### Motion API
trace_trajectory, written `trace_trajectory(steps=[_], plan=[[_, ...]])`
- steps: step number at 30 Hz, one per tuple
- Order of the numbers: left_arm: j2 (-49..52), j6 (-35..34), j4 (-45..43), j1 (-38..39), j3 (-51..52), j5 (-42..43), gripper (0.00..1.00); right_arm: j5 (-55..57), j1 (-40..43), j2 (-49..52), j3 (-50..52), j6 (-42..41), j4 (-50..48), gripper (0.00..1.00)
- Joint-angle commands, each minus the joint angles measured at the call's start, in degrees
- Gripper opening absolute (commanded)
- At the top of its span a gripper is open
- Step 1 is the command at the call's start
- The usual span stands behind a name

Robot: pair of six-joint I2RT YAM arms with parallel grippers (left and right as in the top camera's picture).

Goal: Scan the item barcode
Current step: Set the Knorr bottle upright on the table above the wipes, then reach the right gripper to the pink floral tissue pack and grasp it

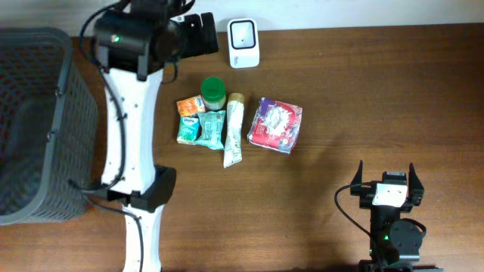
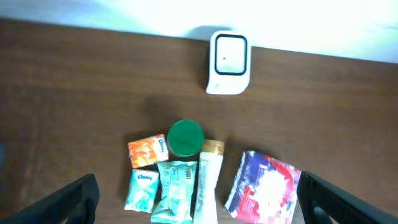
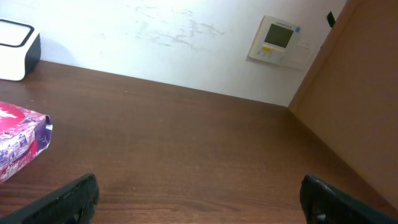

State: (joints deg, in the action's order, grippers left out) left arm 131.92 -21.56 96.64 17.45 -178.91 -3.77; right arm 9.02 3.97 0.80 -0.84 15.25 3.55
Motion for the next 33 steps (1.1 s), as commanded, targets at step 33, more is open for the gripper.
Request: trace_trajectory(steps=[33], plan=[[-30.6,-2.4,0.1,-17.3,46.6,-4.6,0.99,-48.1,-0.2,-0.3,0.5,-23.7,-13.1,0.99]])
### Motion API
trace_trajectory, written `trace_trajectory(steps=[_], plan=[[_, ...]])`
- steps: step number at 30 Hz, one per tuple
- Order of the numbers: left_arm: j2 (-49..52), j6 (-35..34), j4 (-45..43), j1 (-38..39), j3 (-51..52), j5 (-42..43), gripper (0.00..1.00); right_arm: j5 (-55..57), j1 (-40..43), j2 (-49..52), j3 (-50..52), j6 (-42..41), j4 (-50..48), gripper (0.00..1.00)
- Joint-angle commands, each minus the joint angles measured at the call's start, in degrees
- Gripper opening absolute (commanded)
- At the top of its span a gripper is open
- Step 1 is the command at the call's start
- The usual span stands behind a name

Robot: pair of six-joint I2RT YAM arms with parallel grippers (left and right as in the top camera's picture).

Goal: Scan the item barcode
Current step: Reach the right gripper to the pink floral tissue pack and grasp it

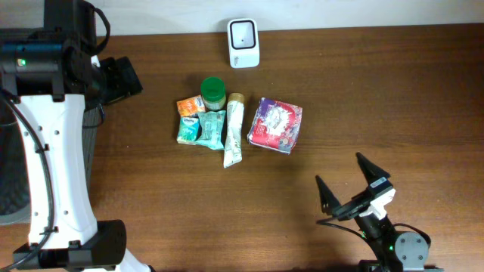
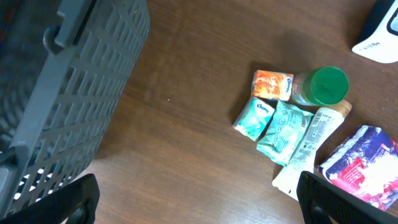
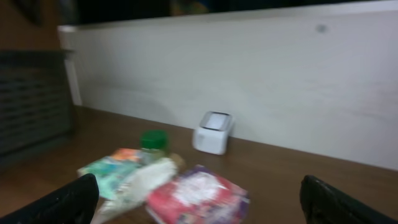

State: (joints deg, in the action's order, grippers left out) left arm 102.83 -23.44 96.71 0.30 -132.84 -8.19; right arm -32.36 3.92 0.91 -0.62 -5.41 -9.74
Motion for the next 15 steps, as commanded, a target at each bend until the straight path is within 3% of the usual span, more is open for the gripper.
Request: trace_trajectory(steps=[1,4,5,7,9,12,14,15], plan=[[-1.5,-0.5,0.0,-0.1,0.5,-0.2,0.99,-6.8,-0.2,-0.4,0.3,-3.1,1.7,0.98],[-1.5,-0.5,0.0,-0.1,0.5,-0.2,0.99,-9.7,-0.2,-0.5,0.3,-3.1,1.1,0.98],[-1.5,-0.5,0.0,-0.1,0.5,-0.2,0.99,-9.7,-0.2,-0.4,0.3,-5.8,-3.2,0.99],[-1.5,-0.5,0.0,-0.1,0.5,-0.2,0.99,-8.6,-0.2,-0.5,0.3,-11.4,-21.2,0.99],[-1.5,-0.5,0.0,-0.1,0.5,-0.2,0.99,-2.3,-0.2,-0.4,-1.2,-11.4,-27.6,0.99],[-1.5,-0.5,0.0,-0.1,0.5,-0.2,0.99,5.3,-0.2,1.3,-8.8,-5.0,-26.7,0.99],[-1.5,-0.5,0.0,-0.1,0.5,-0.2,0.99,6.1,-0.2,7.3,-18.1,-0.3,-17.6,0.99],[-1.5,-0.5,0.0,-0.1,0.5,-0.2,0.99,6.0,-0.1,13.3,-25.7,0.8,-7.9,0.99]])
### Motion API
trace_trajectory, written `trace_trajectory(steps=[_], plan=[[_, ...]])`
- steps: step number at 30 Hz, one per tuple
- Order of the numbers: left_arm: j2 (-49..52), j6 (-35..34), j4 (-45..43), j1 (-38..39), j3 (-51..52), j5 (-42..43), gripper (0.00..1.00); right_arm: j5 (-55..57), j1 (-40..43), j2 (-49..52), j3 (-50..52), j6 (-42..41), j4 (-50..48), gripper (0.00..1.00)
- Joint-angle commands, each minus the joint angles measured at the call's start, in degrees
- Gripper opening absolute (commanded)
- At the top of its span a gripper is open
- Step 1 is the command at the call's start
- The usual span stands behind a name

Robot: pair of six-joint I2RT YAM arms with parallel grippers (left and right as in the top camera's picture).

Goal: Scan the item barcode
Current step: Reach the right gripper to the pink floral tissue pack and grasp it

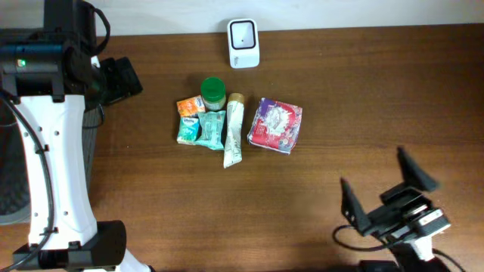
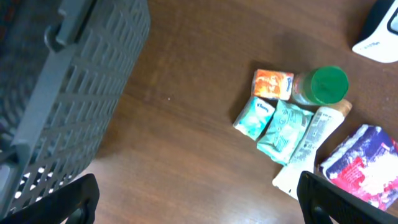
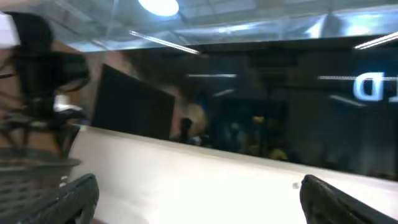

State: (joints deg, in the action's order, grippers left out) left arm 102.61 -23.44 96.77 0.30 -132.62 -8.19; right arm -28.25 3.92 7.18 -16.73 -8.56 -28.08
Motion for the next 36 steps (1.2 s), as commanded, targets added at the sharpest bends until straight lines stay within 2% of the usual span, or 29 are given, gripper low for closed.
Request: trace_trajectory(steps=[1,3,7,8,10,12,14,15,16,18,21,24,26,31,36], plan=[[-1.3,-0.5,0.0,-0.1,0.3,-0.2,0.99,1.7,-0.2,14.1,-17.6,3.9,19.8,0.99],[-1.3,-0.5,0.0,-0.1,0.3,-0.2,0.99,-4.1,-0.2,27.1,-30.9,8.5,34.8,0.99],[-1.3,-0.5,0.0,-0.1,0.3,-0.2,0.99,-7.4,-0.2,51.8,-55.0,15.0,67.6,0.99],[-1.3,-0.5,0.0,-0.1,0.3,-0.2,0.99,-16.9,-0.2,57.0,-58.5,15.0,73.6,0.98],[-1.3,-0.5,0.0,-0.1,0.3,-0.2,0.99,-24.3,-0.2,62.2,-58.8,15.0,78.1,0.99],[-1.3,-0.5,0.0,-0.1,0.3,-0.2,0.99,-28.2,-0.2,69.1,-58.8,13.9,78.9,0.98],[-1.3,-0.5,0.0,-0.1,0.3,-0.2,0.99,-26.1,-0.3,73.8,-58.8,13.6,79.1,0.98],[-1.3,-0.5,0.0,-0.1,0.3,-0.2,0.99,-16.4,-1.0,76.6,-58.8,5.8,80.3,0.98],[-1.3,-0.5,0.0,-0.1,0.3,-0.2,0.99,-10.6,-1.8,78.0,-58.8,3.0,81.4,0.98],[-1.3,-0.5,0.0,-0.1,0.3,-0.2,0.99,-4.8,-3.7,80.6,-59.5,1.6,82.7,0.98],[-1.3,-0.5,0.0,-0.1,0.3,-0.2,0.99,3.2,-5.5,87.1,-69.5,1.6,89.4,0.98],[-1.3,-0.5,0.0,-0.1,0.3,-0.2,0.99,3.0,-5.5,87.2,-69.2,1.6,84.1,0.99],[-1.3,-0.5,0.0,-0.1,0.3,-0.2,0.99,3.1,-5.5,87.9,-67.5,-3.4,79.6,0.98],[-1.3,-0.5,0.0,-0.1,0.3,-0.2,0.99,0.2,-5.5,102.0,-67.4,-4.0,81.3,0.99],[-1.3,-0.5,0.0,-0.1,0.3,-0.2,0.99,-2.2,-5.5,104.3,-67.4,-3.5,80.5,0.99]])
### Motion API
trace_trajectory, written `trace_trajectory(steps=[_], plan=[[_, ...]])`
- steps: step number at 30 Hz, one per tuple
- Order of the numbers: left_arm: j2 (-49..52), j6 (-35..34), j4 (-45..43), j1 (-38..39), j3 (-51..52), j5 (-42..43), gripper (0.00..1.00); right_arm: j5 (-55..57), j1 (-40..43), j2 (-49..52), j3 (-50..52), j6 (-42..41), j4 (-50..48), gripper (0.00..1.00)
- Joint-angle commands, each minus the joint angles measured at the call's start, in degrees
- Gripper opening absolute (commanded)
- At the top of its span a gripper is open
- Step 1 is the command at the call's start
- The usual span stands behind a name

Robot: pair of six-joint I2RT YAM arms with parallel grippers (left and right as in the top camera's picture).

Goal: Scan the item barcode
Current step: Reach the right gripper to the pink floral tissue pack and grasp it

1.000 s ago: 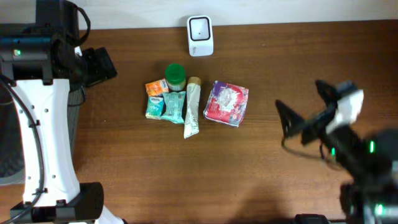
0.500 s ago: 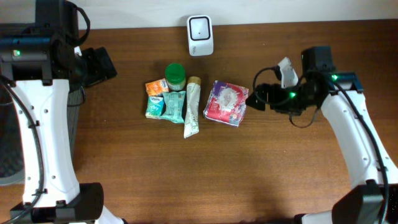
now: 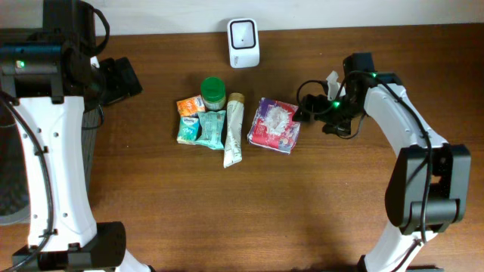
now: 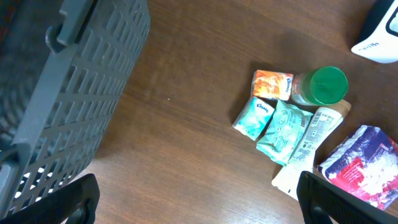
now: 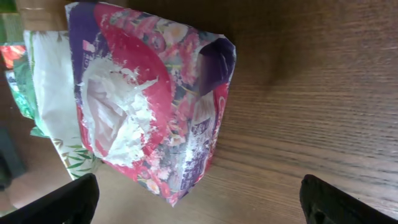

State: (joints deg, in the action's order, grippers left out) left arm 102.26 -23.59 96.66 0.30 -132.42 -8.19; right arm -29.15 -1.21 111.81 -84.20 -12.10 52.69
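Note:
A purple-and-red floral pack lies at the right end of the item cluster and fills the upper left of the right wrist view. My right gripper sits just right of it, open, with nothing between the fingers. The white barcode scanner stands at the table's back edge. My left gripper hangs open high over the left side, looking down at the cluster.
Left of the pack lie a white tube, a green-lidded jar, an orange packet and two teal packets. A grey mesh basket stands at the far left, under my left arm.
My right arm was low at the table's front right with its camera facing the room. Now it reaches across the table, gripper open beside the floral pack. The left arm has not moved.
First my left arm hung over the items near the scanner while the right arm rested at the front. Then the left arm stood over by the basket and stayed there. The right gripper tilted toward the items, then upward, and now sits beside the floral pack.

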Motion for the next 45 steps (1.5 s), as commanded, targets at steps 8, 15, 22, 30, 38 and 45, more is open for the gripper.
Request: trace_trajectory(steps=[8,15,22,30,38,45], plan=[[-0.9,-0.4,0.1,-0.1,0.1,-0.2,0.99,-13.4,-0.4,6.8,0.1,4.5,-1.5,0.83],[-0.9,-0.4,0.1,-0.1,0.1,-0.2,0.99,-20.4,-0.3,11.6,3.1,9.3,-5.7,0.59],[-0.9,-0.4,0.1,-0.1,0.1,-0.2,0.99,-18.6,-0.3,10.8,-0.4,8.7,-0.7,0.04],[-0.9,-0.4,0.1,-0.1,0.1,-0.2,0.99,40.8,-10.3,8.6,-28.8,-10.8,36.3,0.04],[-0.9,-0.4,0.1,-0.1,0.1,-0.2,0.99,26.8,-8.1,11.2,-29.7,-3.4,33.7,0.50],[-0.9,-0.4,0.1,-0.1,0.1,-0.2,0.99,-1.3,14.3,11.3,-19.6,22.6,32.1,0.93]])
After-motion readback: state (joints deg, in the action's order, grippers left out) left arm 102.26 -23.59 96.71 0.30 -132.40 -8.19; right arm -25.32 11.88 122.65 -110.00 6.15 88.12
